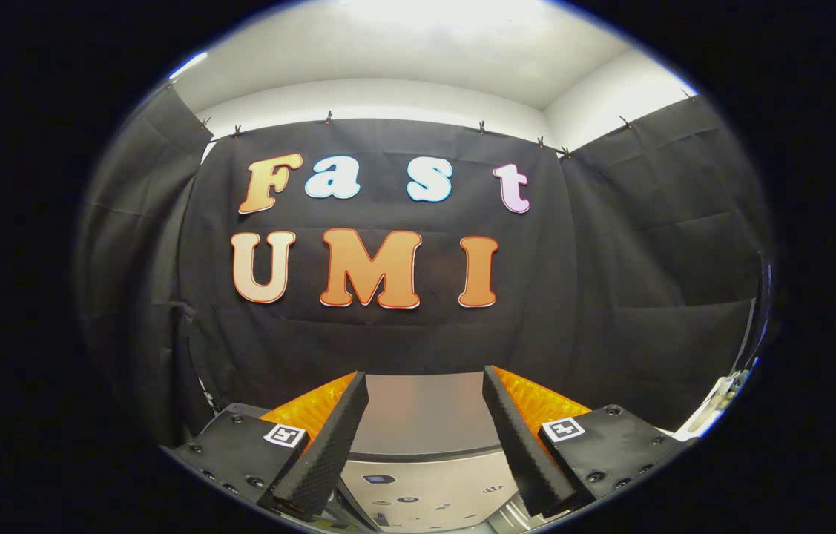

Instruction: Put the clothes into the washing machine and then close the washing machine lid.

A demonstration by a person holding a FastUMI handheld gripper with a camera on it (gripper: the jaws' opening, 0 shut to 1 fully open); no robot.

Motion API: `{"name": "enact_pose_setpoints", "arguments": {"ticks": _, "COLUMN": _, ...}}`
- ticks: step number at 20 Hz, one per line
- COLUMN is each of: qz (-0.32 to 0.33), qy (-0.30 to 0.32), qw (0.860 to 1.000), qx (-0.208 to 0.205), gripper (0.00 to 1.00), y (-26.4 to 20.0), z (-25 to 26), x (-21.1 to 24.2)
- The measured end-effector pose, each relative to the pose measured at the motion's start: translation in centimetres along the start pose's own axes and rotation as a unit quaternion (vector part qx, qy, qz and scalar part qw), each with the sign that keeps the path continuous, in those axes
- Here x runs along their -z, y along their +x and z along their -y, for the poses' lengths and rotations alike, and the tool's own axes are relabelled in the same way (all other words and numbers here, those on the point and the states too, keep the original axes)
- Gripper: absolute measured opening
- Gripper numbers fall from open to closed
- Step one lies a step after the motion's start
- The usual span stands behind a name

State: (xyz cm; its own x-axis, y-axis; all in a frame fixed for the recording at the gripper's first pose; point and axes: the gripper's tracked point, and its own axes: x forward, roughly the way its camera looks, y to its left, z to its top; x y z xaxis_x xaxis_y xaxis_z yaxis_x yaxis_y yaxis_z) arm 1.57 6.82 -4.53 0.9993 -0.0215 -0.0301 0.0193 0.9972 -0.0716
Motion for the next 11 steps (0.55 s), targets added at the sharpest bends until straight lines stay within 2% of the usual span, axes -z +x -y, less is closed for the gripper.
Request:
{"name": "enact_pose_setpoints", "arguments": {"ticks": 5, "qz": 0.002, "qy": 0.013, "qw": 1.0, "qx": -0.008, "gripper": 1.0, "y": -2.7, "z": 1.6, "x": -1.4}}
{"name": "enact_pose_setpoints", "arguments": {"ticks": 11, "qz": 0.0, "qy": -0.005, "qw": 1.0, "qx": 0.008, "gripper": 1.0, "y": -4.1, "z": 3.7, "x": -1.1}}
